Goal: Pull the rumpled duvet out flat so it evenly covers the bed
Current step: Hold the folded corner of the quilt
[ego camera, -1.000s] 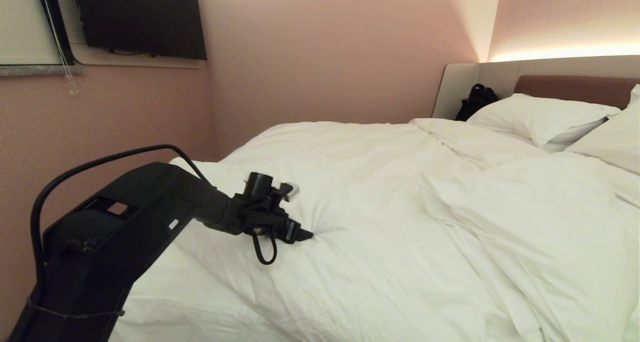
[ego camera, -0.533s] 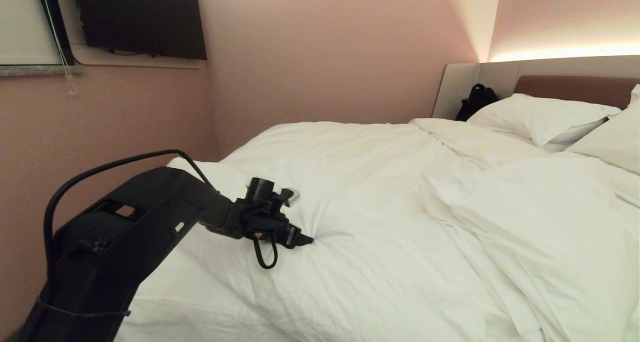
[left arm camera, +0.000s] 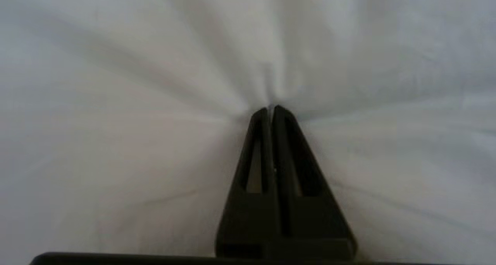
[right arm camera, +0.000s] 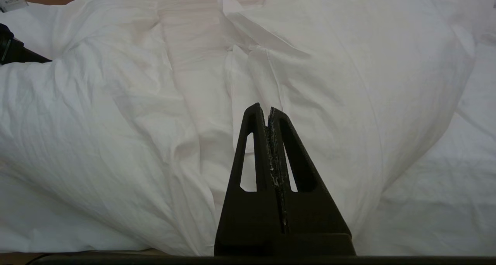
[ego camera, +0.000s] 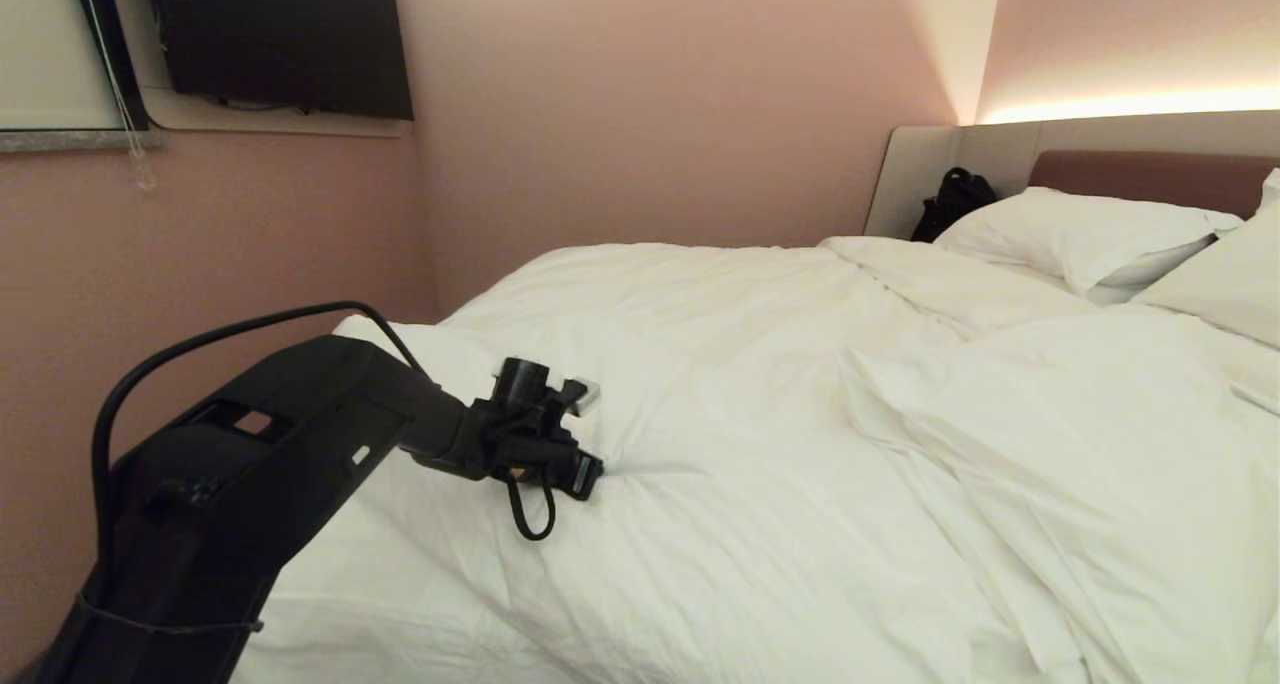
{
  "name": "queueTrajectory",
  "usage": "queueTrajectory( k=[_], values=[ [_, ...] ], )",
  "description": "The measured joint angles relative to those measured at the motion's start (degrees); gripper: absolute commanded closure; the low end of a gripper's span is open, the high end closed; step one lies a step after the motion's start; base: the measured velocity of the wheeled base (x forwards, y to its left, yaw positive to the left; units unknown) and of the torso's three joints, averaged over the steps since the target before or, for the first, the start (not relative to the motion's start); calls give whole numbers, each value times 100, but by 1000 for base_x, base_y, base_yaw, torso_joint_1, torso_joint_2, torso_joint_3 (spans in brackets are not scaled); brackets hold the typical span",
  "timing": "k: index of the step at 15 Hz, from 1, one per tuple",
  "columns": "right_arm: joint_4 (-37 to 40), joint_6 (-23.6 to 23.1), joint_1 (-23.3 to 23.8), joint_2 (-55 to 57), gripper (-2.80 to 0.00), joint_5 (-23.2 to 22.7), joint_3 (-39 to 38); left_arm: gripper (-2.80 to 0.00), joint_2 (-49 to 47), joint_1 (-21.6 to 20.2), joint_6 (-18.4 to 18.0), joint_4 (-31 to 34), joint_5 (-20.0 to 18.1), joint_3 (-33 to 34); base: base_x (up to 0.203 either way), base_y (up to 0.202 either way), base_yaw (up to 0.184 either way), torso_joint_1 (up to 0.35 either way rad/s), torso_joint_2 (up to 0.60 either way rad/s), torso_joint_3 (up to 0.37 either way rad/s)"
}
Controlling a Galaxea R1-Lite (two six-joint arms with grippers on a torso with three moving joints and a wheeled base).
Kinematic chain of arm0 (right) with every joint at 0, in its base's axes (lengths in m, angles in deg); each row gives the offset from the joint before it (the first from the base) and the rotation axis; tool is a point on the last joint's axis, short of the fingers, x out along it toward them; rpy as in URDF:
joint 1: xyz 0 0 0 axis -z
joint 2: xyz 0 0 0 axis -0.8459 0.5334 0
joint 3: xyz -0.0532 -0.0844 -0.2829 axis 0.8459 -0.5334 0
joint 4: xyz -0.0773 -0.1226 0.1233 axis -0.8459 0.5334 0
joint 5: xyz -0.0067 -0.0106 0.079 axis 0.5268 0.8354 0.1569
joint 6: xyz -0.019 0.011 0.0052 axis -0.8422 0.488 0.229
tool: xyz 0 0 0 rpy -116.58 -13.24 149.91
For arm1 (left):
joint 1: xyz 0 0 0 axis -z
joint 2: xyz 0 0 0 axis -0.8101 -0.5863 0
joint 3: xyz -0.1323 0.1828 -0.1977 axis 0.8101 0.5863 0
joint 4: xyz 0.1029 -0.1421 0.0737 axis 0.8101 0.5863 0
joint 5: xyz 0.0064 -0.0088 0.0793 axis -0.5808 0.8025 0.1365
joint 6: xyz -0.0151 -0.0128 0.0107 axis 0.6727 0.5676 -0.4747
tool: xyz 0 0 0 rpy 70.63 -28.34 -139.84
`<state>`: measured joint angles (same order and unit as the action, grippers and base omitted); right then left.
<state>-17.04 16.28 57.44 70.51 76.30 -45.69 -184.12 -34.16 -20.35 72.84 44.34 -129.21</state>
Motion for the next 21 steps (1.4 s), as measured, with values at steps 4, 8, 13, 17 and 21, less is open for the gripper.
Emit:
queueTrajectory(
  k=[4, 8, 13, 17, 21],
  values=[
    [0, 0, 0, 0, 0, 0, 0, 0, 76, 0, 10, 0, 0, 52, 0, 0, 0, 0, 0, 0],
    [0, -1, 0, 0, 0, 0, 0, 0, 347, 0, 5, -17, 0, 326, 0, 0, 0, 0, 0, 0],
    [1, -1, 0, 0, 0, 2, 0, 0, 1129, 0, 29, 61, 17, 983, 0, 0, 0, 0, 0, 0],
    [0, -1, 0, 0, 0, 5, 0, 0, 2222, -29, -6, 68, 52, 1954, 0, 0, 0, 0, 0, 0],
    [-2, -2, 0, 0, 0, 5, 0, 0, 3371, -188, -12, 83, 216, 2964, 0, 0, 0, 0, 0, 0]
  ],
)
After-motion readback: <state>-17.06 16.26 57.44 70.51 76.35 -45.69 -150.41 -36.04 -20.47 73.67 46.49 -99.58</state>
